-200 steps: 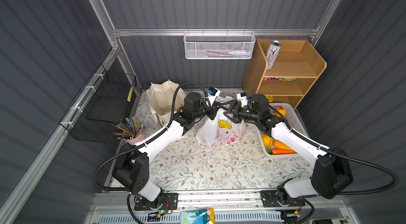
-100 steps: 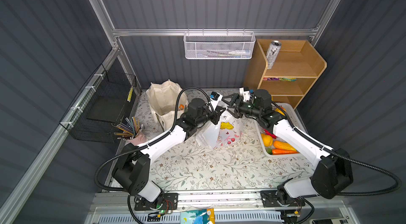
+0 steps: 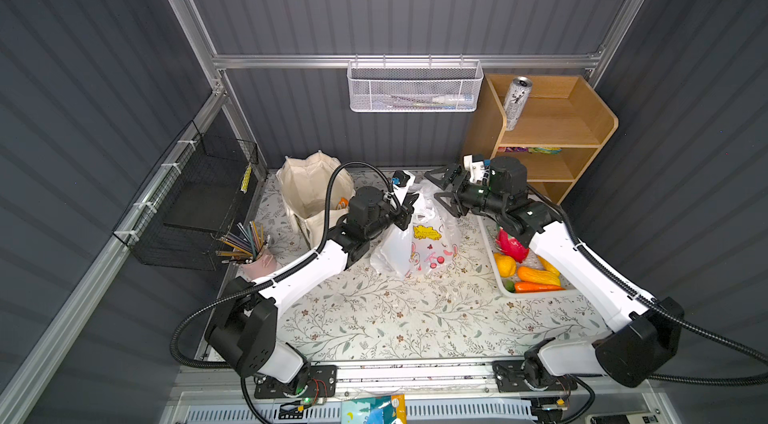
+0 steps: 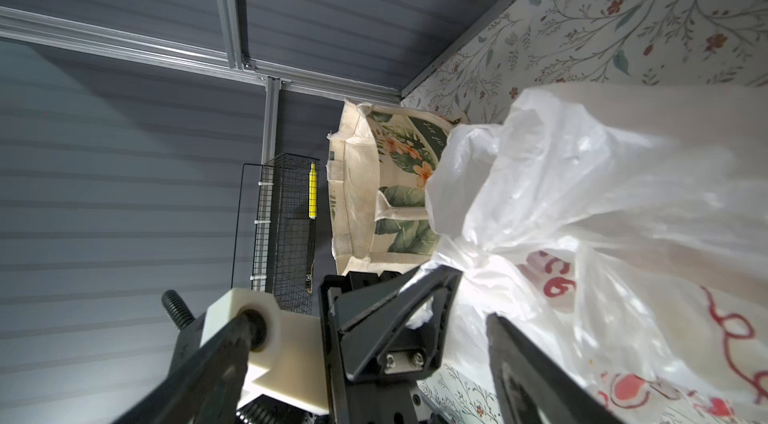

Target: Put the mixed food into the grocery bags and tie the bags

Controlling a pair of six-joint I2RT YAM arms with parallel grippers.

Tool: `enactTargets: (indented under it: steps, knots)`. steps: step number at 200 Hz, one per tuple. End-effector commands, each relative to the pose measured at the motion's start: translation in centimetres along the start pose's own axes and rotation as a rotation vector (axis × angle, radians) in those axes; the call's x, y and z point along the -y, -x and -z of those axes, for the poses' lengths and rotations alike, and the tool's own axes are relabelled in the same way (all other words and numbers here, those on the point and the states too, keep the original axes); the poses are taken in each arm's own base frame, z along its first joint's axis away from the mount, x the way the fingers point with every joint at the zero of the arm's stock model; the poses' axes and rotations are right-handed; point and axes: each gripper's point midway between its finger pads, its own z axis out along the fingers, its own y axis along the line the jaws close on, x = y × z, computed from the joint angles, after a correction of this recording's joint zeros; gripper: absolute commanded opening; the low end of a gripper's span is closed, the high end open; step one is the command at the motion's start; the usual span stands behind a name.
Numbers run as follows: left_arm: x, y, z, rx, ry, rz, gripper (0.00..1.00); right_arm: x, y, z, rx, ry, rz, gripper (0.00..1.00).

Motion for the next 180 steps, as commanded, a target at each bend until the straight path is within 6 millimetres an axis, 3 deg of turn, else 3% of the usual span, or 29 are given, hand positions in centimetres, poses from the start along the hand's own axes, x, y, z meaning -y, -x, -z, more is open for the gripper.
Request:
enactTargets:
  steps: [1, 86, 147, 180]
  knots:
    - [-0.2, 1.9, 0.9, 0.053, 0.021, -0.065, 0.00, 0.3, -1.0, -0.6, -0.028, -0.028, -0.012, 0.90]
    - [0.9, 2.4, 1.0, 0.065, -0.021, -0.119, 0.00, 2.1, -2.1, -3.8, -0.089, -0.069, -0.032, 0.93]
    - [3.5, 0.9, 0.6, 0.025, -0.161, -0.110, 0.00, 0.8, -0.9, -5.9, -0.093, -0.023, -0.015, 0.92]
    - [4.7, -0.3, 0.3, -0.018, -0.231, -0.087, 0.00, -0.5, -0.1, -5.9, -0.080, 0.030, 0.005, 0.85]
